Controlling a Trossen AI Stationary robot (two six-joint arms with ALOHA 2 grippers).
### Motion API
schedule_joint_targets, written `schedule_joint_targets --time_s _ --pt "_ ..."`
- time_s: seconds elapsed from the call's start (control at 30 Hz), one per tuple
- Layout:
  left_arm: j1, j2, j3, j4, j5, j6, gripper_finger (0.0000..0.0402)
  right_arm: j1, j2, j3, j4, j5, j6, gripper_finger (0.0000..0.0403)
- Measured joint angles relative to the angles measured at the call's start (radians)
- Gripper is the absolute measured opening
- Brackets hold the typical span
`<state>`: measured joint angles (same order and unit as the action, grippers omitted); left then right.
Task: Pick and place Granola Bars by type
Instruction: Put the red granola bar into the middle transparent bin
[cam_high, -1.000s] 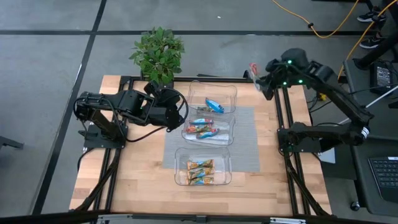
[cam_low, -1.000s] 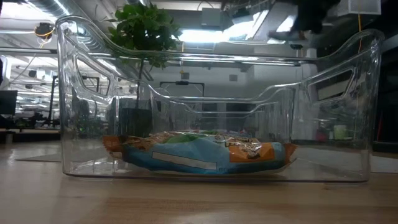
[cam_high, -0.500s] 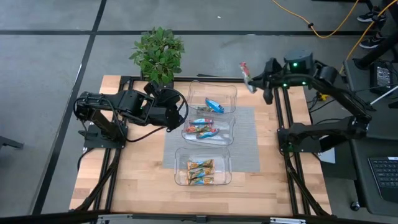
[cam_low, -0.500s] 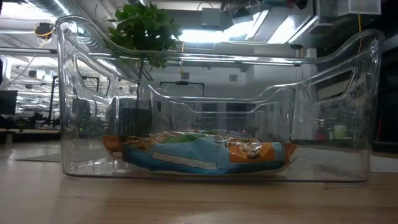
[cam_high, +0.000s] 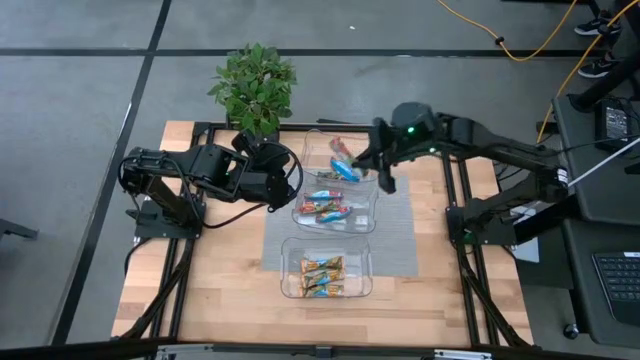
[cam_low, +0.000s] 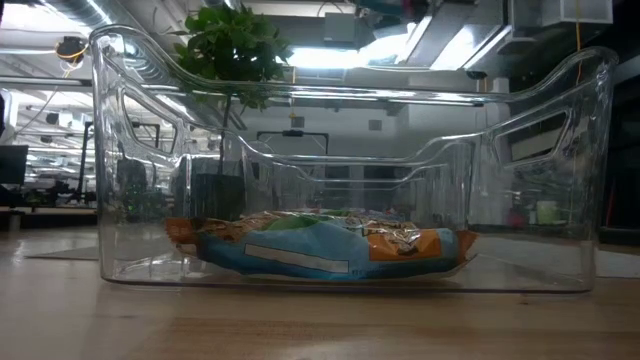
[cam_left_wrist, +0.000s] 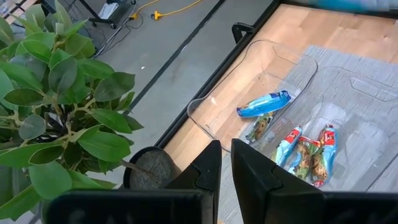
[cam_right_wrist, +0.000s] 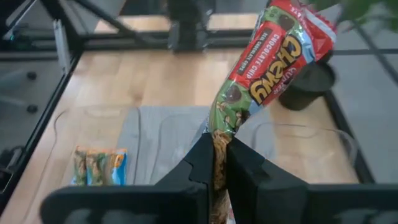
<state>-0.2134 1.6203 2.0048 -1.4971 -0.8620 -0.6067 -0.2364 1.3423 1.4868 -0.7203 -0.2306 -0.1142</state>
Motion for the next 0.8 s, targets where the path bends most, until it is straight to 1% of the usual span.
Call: schedule_joint_targets --time_s 0.27,0.43,0.7,0.8 --pt "-0.001 0.0 0.0 0.0 0.01 0.0 0.0031 0.066 0.117 0.0 -0.037 0.0 -0.063 0.0035" --pt "-0.001 0.0 0.0 0.0 0.011 0.0 0.0031 0.083 0.221 -0.01 -0.103 0.001 -0.109 0.0035" --pt "-0.002 0.0 0.0 0.0 0.011 0.0 0.0031 0.087 0.338 -0.134 -0.109 0.005 -0.125 0.0035" --pt "-0.002 0.0 0.0 0.0 0.011 0.0 0.0031 0.091 0.367 -0.171 -0.112 0.041 -0.126 0.0035"
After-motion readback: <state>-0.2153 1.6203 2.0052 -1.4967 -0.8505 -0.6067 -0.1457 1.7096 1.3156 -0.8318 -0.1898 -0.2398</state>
